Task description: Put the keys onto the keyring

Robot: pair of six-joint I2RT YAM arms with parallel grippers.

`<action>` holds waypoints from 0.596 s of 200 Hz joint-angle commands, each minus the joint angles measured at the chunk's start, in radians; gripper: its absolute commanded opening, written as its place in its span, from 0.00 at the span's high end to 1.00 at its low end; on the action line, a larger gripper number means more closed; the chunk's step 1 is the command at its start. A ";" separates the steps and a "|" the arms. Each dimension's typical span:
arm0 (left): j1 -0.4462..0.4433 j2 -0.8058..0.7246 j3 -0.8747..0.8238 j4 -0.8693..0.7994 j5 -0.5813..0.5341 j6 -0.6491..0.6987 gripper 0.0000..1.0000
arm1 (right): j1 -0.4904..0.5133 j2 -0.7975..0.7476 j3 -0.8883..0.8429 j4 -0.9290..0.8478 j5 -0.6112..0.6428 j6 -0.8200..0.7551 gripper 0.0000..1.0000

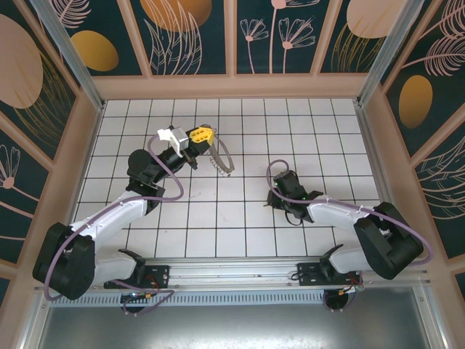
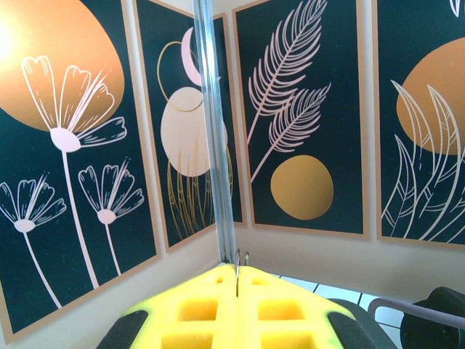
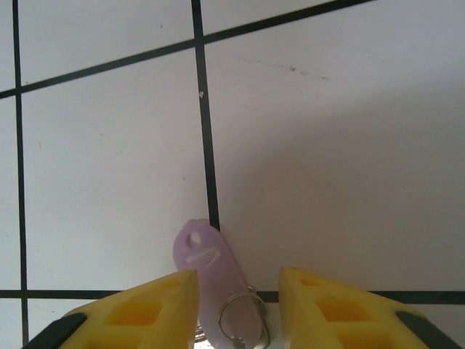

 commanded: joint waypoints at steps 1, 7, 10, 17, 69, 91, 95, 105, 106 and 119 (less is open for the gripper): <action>-0.005 0.005 0.003 0.071 -0.008 -0.015 1.00 | 0.014 0.021 0.024 -0.017 0.024 -0.001 0.65; -0.005 0.007 0.004 0.072 -0.008 -0.016 1.00 | 0.016 0.024 0.024 -0.017 0.025 -0.001 0.65; -0.005 0.007 0.004 0.072 -0.008 -0.017 1.00 | 0.016 0.025 0.025 -0.019 0.026 -0.001 0.66; -0.005 0.010 0.004 0.072 -0.008 -0.017 1.00 | 0.018 0.029 0.026 -0.022 0.028 -0.001 0.66; -0.005 0.015 0.004 0.076 -0.009 -0.017 1.00 | 0.027 0.041 0.028 -0.033 0.045 -0.007 0.71; -0.005 0.016 0.003 0.078 -0.009 -0.019 1.00 | 0.027 0.044 0.029 -0.034 0.047 -0.010 0.75; -0.005 0.017 0.004 0.077 -0.009 -0.019 1.00 | 0.027 0.045 0.029 -0.036 0.046 -0.010 0.75; -0.005 0.017 0.004 0.076 -0.008 -0.019 1.00 | 0.027 0.046 0.029 -0.036 0.047 -0.011 0.77; -0.005 0.017 0.004 0.076 -0.009 -0.019 1.00 | 0.027 0.045 0.029 -0.037 0.047 -0.012 0.78; -0.005 0.019 0.004 0.079 -0.008 -0.019 1.00 | 0.027 0.045 0.027 -0.036 0.047 -0.013 0.79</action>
